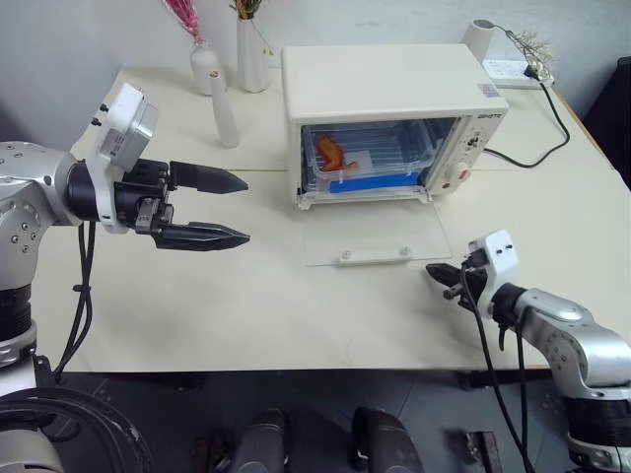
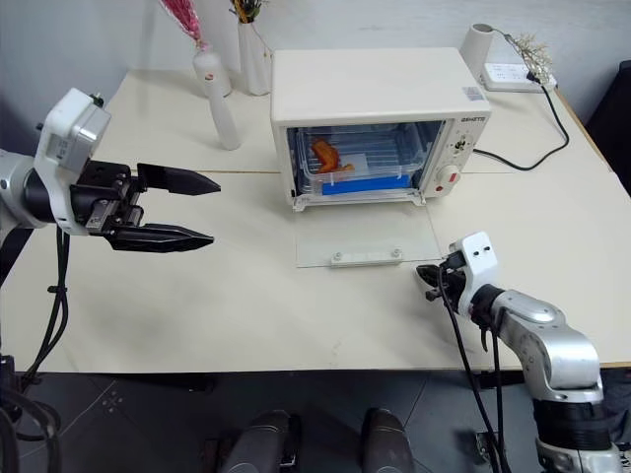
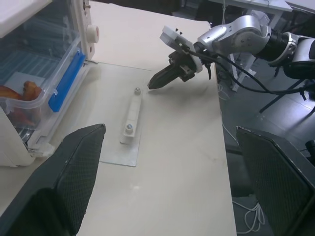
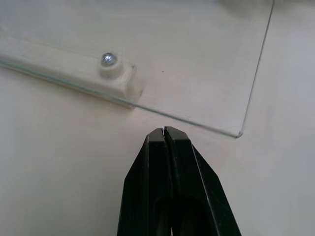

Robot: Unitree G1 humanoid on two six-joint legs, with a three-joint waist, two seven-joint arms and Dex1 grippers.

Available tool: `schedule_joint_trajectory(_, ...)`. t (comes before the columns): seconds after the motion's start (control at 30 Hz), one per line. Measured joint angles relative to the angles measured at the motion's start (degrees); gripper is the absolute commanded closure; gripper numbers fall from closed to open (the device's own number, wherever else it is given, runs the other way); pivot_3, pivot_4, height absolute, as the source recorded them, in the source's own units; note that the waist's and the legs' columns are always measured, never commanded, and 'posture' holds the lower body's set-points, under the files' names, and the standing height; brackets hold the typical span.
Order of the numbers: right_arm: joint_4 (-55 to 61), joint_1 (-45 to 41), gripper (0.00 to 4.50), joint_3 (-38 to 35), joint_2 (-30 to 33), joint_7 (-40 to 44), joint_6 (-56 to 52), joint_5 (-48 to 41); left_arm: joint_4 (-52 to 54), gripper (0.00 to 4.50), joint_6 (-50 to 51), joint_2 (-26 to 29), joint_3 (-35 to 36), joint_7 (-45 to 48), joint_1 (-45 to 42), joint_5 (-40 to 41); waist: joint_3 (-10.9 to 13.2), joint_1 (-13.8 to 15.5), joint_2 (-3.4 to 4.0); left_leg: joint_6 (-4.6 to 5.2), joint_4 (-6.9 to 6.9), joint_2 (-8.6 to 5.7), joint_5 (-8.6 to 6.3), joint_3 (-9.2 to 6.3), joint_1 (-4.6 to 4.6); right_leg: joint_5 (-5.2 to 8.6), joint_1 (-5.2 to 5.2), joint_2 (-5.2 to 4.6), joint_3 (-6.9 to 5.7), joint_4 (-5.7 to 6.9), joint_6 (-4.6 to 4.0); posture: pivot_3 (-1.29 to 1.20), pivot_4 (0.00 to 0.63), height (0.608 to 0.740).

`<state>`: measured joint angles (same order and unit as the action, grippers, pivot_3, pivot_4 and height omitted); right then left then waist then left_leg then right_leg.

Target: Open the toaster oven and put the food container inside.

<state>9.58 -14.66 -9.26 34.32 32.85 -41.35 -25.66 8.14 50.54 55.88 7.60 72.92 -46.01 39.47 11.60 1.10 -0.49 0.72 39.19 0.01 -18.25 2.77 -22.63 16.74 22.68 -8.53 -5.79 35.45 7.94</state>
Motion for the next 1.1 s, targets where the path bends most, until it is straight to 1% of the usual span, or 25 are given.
schedule_joint_trajectory(0.17, -0.8, -6.11, 4.5, -2.53, 0.95, 1.26, 0.32, -1.66, -0.18, 0.02, -0.68, 0.0, -0.15, -0.26, 0.0, -0.02, 0.01, -0.07, 0.02, 0.0, -0.03, 0.02, 0.0, 0.01, 0.0, 0.0, 0.03, 0.01, 0.0, 0.0, 0.0, 0.0, 0.15, 0.74)
schedule_joint_trajectory(0.3, -0.06, -12.15, 4.5, -8.03, 2.98, 2.12, -2.28, -7.39, -1.54, 0.02, -1.44, 0.07, -0.15, -0.35, 0.56, -0.3, 0.01, -0.06, 0.02, 0.0, -0.03, 0.03, 0.0, 0.01, -0.01, 0.0, 0.03, 0.01, 0.0, 0.0, 0.0, 0.0, 0.15, 0.74)
schedule_joint_trajectory(0.37, 1.34, -13.48, 4.5, -9.78, 4.41, 2.8, -3.5, -9.44, -2.07, 0.02, -1.91, 0.16, -0.14, -0.41, 0.75, -0.46, 0.01, 0.09, 0.02, 0.0, -0.03, 0.03, 0.0, -0.02, -0.01, 0.0, 0.02, 0.01, -0.03, 0.0, 0.0, 0.0, 0.15, 0.74)
schedule_joint_trajectory(0.47, 2.99, -12.15, 4.5, -9.9, 8.01, 5.86, -4.68, -11.29, -2.8, 0.02, -2.67, 0.29, -0.13, -0.76, 1.27, -0.8, 0.01, 0.32, 0.02, 0.02, -0.04, 0.0, -0.01, -0.01, -0.04, 0.0, 0.02, 0.0, -0.03, -0.02, 0.0, 0.0, 0.15, 0.74)
schedule_joint_trajectory(0.57, 2.91, -9.7, 3.91, -10.97, 11.62, 9.93, -6.75, -13.94, -4.43, 0.0, -3.2, 0.48, 0.03, -1.1, 1.38, -1.31, 0.02, 0.25, 0.02, 0.03, -0.03, -0.01, -0.02, 0.06, -0.03, 0.0, 0.02, 0.0, 0.0, -0.03, 0.0, 0.0, 0.15, 0.74)
schedule_joint_trajectory(0.73, 0.51, -9.43, 2.33, -15.69, 18.79, 16.16, -10.01, -18.31, -4.96, 0.0, -3.23, 1.36, 0.65, -1.54, 1.48, -1.44, 0.02, 0.19, 0.02, 0.03, -0.03, 0.03, -0.02, 0.06, -0.02, 0.0, 0.03, 0.0, -0.01, -0.02, 0.0, 0.0, 0.15, 0.74)
schedule_joint_trajectory(0.83, -3.35, -9.12, 1.43, -17.79, 24.41, 21.56, -11.04, -19.74, -5.7, 0.0, -3.38, 3.22, 1.41, -1.43, 2.67, -1.51, 0.02, 0.13, 0.03, 0.05, -0.04, 0.03, -0.03, 0.08, -0.01, 0.0, 0.03, 0.0, 0.0, -0.03, 0.0, 0.0, 0.15, 0.74)
schedule_joint_trajectory(0.93, -6.23, -7.15, 0.46, -18.43, 29.66, 27.32, -9.37, -18.98, -6.54, 0.0, -3.72, 4.78, 1.59, -0.79, 3.4, -1.53, 0.02, 0.12, 0.03, 0.06, -0.04, 0.03, -0.03, 0.1, -0.02, 0.0, 0.03, 0.0, 0.0, -0.04, 0.0, 0.0, 0.15, 0.74)
schedule_joint_trajectory(0.97, -7.13, -6.69, 0.06, -18.53, 30.76, 28.8, -8.39, -18.26, -6.82, 0.0, -3.73, 5.55, 1.77, -0.61, 3.59, -1.54, 0.02, 0.1, 0.02, 0.07, -0.04, 0.03, -0.04, 0.1, -0.01, 0.0, 0.03, 0.0, 0.01, -0.04, 0.0, 0.0, 0.15, 0.74)
schedule_joint_trajectory(1.1, -10.47, -6.22, 0.06, -18.71, 33.2, 33.36, -3.36, -15.63, -7.33, 0.0, -4.37, 6.88, 3.18, -0.34, 3.56, -1.56, 0.02, 0.07, 0.02, 0.08, -0.04, 0.04, -0.05, 0.14, 0.01, 0.0, 0.03, 0.0, 0.04, -0.04, 0.0, 0.0, 0.15, 0.74)
